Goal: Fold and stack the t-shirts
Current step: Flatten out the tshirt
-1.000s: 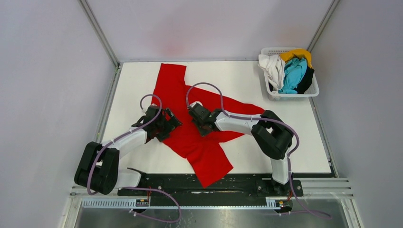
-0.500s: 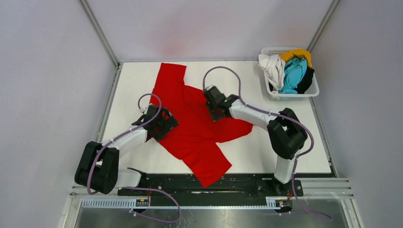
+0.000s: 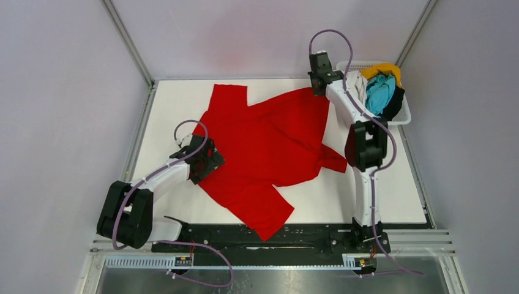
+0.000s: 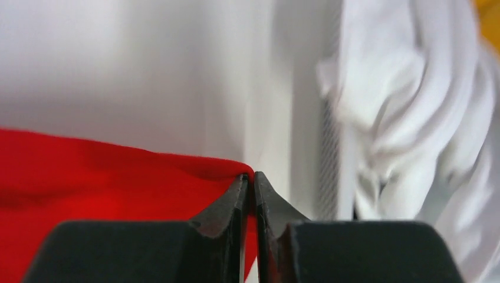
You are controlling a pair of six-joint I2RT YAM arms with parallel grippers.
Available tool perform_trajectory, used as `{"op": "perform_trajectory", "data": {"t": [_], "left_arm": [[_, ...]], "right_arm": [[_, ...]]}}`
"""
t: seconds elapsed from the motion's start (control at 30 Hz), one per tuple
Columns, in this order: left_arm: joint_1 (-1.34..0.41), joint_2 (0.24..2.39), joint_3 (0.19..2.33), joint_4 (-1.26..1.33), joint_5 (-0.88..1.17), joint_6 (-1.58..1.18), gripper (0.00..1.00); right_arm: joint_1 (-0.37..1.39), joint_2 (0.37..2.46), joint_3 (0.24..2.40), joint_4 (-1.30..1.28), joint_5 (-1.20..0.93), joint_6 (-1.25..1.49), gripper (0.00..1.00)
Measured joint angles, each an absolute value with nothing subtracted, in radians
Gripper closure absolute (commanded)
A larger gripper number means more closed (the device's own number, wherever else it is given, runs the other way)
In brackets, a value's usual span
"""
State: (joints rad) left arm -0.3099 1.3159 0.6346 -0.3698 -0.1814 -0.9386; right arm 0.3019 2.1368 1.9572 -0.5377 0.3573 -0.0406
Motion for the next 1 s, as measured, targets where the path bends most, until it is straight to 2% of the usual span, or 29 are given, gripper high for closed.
{"op": "perform_trajectory", "data": {"t": [0.03,0.07,0.13,0.2,0.23,0.33,0.4,0.53,0.77,0.87,1.0], "left_arm": [[-0.310,1.320,0.639,-0.377,-0.191,-0.937,0.01],[-0.310,1.327,0.647,-0.386,-0.200,-0.934,0.01],[-0.310,1.341,0.665,-0.406,-0.220,-0.930,0.01],[-0.310,1.350,0.682,-0.422,-0.237,-0.924,0.01],[-0.310,1.351,0.689,-0.427,-0.244,-0.922,0.01],[-0.310,1.351,0.712,-0.442,-0.255,-0.913,0.01],[-0.310,1.350,0.730,-0.453,-0.255,-0.907,0.01],[-0.310,1.345,0.756,-0.455,-0.236,-0.890,0.01],[-0.384,1.335,0.795,-0.411,-0.105,-0.856,0.01],[-0.418,1.396,0.838,-0.361,-0.022,-0.842,0.01],[-0.423,1.512,0.873,-0.310,0.038,-0.837,0.01]], "right_arm": [[0.283,2.196,2.030,-0.541,0.377,-0.065,0.78],[0.267,2.262,2.111,-0.549,0.401,-0.088,0.63],[0.245,2.393,2.293,-0.583,0.455,-0.128,0.26],[0.235,2.485,2.432,-0.617,0.494,-0.152,0.06],[0.233,2.508,2.473,-0.628,0.509,-0.162,0.01],[0.236,2.497,2.480,-0.659,0.538,-0.189,0.00],[0.245,2.417,2.366,-0.638,0.539,-0.189,0.01],[0.282,2.152,2.026,-0.636,0.495,-0.124,0.00],[0.386,1.593,1.329,-0.500,0.206,0.189,0.00],[0.443,1.544,1.154,-0.451,0.104,0.284,0.00],[0.521,1.656,1.065,-0.434,0.012,0.359,0.01]]}}
